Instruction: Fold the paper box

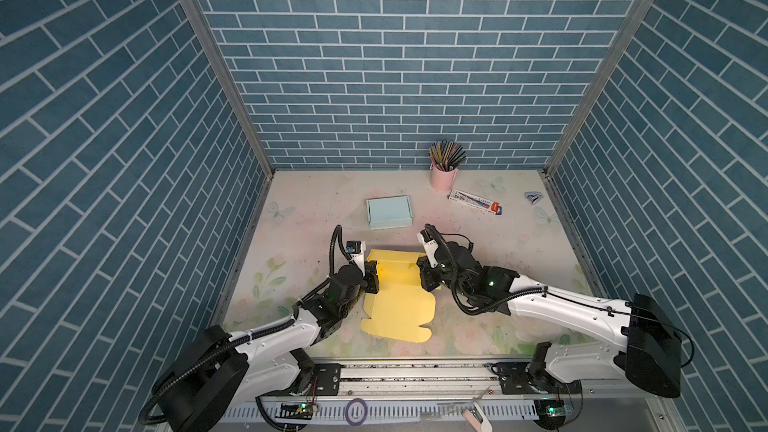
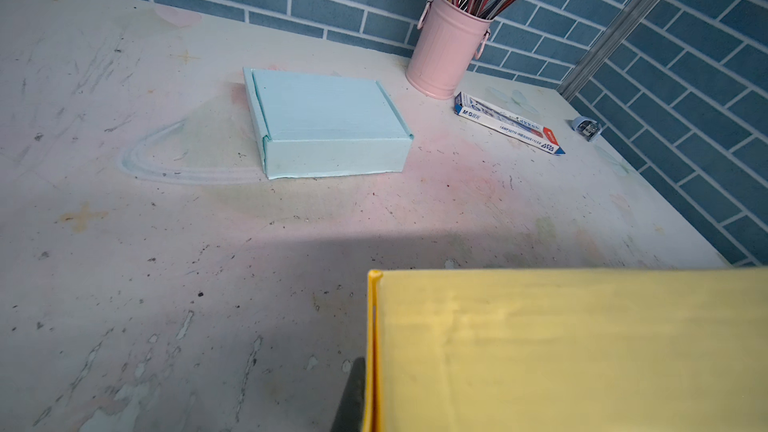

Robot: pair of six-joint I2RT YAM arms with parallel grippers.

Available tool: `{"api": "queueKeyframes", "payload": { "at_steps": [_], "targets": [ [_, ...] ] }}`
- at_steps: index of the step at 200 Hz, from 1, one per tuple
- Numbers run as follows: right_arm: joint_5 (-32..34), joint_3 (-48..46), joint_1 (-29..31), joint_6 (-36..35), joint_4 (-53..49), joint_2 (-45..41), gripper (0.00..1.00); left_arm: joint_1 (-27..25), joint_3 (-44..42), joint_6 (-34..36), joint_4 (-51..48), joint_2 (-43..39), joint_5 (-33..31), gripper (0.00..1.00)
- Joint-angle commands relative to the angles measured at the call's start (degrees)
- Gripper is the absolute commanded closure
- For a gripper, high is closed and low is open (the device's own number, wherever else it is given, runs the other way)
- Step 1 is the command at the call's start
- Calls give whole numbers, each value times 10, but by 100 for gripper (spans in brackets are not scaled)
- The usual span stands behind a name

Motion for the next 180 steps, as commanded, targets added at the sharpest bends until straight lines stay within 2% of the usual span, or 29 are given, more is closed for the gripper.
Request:
{"api": "queueKeyframes", "payload": {
  "at_steps": [1,27,71,105,140,180],
  "targets": [
    [-22,-43,3,-11,114,-44,100,-3,-14,-8,42,-7,24,100],
    [-34,-80,3,-42,119,-116,100,-2,-7,-32,8,-38,25,100],
    [-91,-129,3,-113,68,-278,66,31,44,-76,-135,-112,48,100],
    [-85,-213,3,-111,118,-425,45,75,78,-94,-206,-157,100,100],
    [-98,-255,1,-102,143,-478,40,116,93,-116,-236,-200,154,100],
    [-127,-284,0,-97,235,-441,40,120,103,-133,-247,-230,174,100]
  ]
}}
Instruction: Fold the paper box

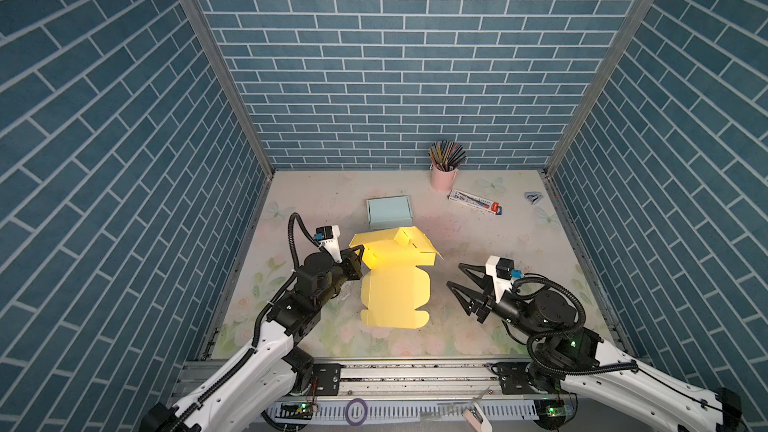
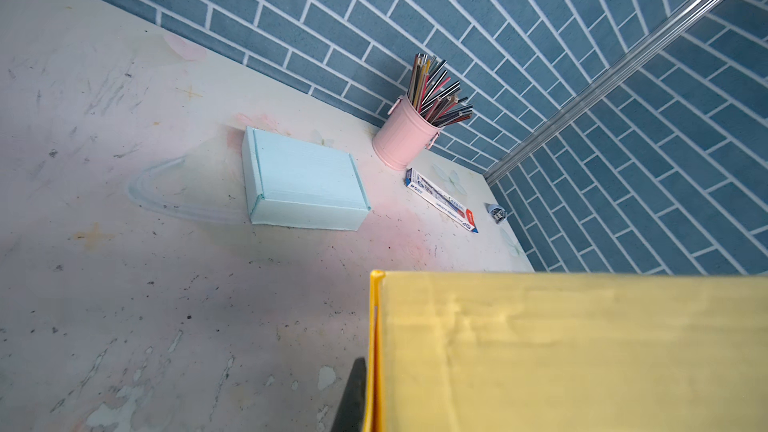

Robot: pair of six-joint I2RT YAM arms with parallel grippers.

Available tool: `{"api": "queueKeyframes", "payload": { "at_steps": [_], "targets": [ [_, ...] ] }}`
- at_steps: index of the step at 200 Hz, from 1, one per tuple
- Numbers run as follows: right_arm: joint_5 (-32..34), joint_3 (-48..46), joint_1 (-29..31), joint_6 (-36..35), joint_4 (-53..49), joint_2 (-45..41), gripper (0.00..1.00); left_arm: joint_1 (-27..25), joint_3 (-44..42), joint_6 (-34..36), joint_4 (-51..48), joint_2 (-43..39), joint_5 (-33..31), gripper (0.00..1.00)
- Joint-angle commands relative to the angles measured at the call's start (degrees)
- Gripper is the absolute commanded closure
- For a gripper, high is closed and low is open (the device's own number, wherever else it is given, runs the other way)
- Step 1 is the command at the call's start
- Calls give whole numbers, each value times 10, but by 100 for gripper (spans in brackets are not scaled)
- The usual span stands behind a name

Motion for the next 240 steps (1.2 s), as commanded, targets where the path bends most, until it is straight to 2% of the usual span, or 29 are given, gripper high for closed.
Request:
{"api": "queueKeyframes", "payload": {
  "at_steps": [1,40,57,95,118,182,208,240],
  "targets": [
    [-24,-10,-1,1,83,25,40,3,15,-27,-14,-17,28,100],
    [-25,-46,-21,60,250,98,45,3,5,-42,12,-25,47,100],
    [-38,-40,-26,72,286,133,47,3,1,-44,20,-25,52,100],
    [-45,-13,-27,79,317,186,51,3,-9,-42,50,-24,76,99],
    [-74,9,-27,83,325,217,54,3,-11,-42,66,-18,91,99],
    [-75,35,-27,101,355,294,60,2,-24,-46,108,10,125,98],
    [-72,24,-27,102,376,293,60,2,-31,-46,108,7,119,98],
    [-68,-2,-27,92,366,253,60,3,-29,-38,95,-3,112,98]
  ]
}}
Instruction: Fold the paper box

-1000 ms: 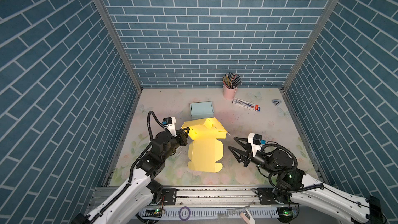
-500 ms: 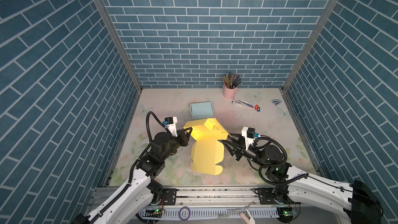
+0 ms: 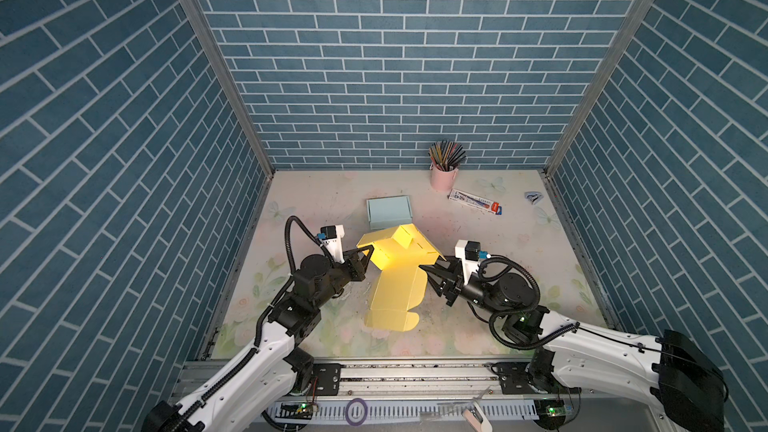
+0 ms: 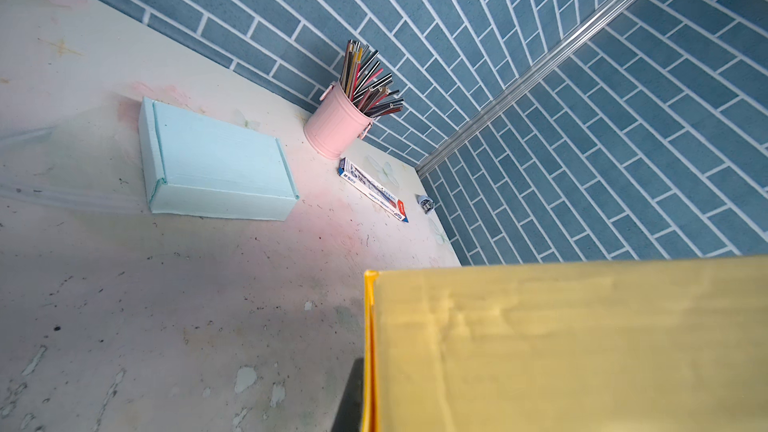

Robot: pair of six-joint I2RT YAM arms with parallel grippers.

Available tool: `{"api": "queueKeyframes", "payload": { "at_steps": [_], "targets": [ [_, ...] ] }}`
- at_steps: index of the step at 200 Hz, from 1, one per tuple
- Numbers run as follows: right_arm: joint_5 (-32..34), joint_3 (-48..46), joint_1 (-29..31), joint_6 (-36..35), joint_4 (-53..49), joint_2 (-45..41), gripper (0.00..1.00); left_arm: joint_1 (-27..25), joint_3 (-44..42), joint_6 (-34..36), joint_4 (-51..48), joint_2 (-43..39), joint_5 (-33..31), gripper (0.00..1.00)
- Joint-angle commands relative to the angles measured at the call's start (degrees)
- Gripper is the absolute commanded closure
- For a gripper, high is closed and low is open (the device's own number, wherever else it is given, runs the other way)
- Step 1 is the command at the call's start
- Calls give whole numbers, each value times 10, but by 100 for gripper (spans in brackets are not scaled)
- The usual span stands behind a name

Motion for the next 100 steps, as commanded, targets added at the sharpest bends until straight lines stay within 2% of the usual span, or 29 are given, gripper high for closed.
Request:
{"api": "queueKeyframes", "payload": {
  "at_steps": [1,53,100],
  "targets": [
    [4,-15,-1,10,32,-35,61,-1,-4,13,3,-11,10,98],
    [42,-44,-1,-1,-7,-111,62,-1,-3,15,-1,-18,10,98],
    [26,-18,-1,0,0,-75,63,-1,-1,15,7,-2,14,98]
  ]
}}
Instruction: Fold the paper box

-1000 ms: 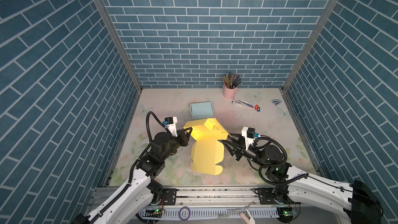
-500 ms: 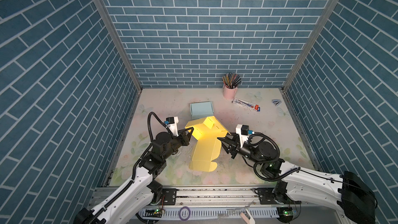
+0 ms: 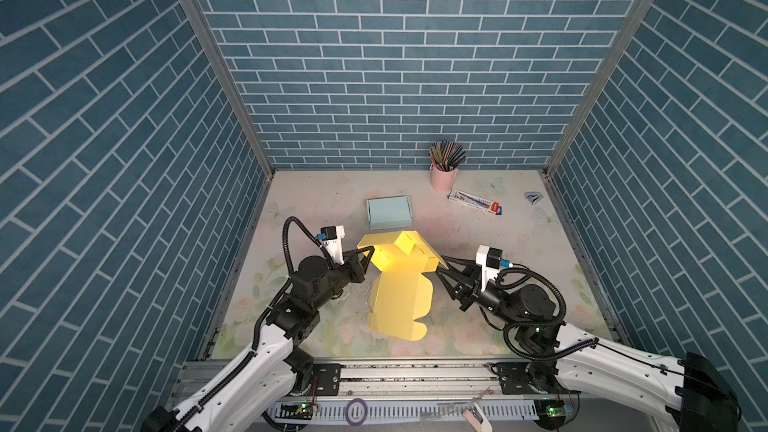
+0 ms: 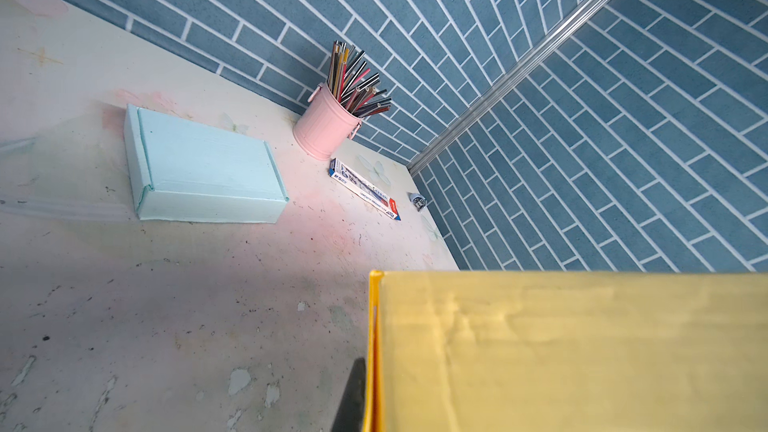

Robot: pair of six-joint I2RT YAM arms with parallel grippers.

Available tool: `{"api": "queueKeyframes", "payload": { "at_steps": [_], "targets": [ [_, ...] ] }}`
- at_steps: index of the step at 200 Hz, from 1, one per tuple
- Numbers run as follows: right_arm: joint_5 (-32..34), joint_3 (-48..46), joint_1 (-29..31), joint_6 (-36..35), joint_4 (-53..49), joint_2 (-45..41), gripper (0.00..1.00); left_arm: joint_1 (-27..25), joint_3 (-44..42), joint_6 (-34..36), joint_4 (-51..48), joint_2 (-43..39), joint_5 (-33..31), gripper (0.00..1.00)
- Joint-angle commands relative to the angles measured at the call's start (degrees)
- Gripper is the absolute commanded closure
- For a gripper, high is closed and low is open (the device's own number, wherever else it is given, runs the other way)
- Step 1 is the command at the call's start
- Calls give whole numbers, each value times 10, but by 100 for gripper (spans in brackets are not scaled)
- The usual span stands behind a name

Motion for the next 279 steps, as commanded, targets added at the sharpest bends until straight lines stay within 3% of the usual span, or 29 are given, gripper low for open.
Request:
{"api": "queueKeyframes", "payload": {
  "at_steps": [1,64,131,173,227,246,263,279],
  "targets": [
    [2,26,-1,1,5,19,63,-1,0,6,12,6,4,98],
    [23,64,-1,29,16,112,64,-2,-5,5,40,36,22,98],
    [65,100,-1,26,-114,123,69,-2,-13,9,51,42,22,98],
    [43,111,0,-27,-241,48,67,-1,-18,19,40,54,7,98],
    [-57,108,1,-122,-388,-156,56,8,-18,42,10,40,9,98],
    [-34,106,-6,-131,-411,-218,53,14,-8,63,-15,31,21,98],
    [13,126,-24,-135,-459,-228,52,18,8,87,-37,32,51,98],
    [-25,151,-54,-129,-482,-198,52,18,23,104,-56,38,76,98]
  ]
}}
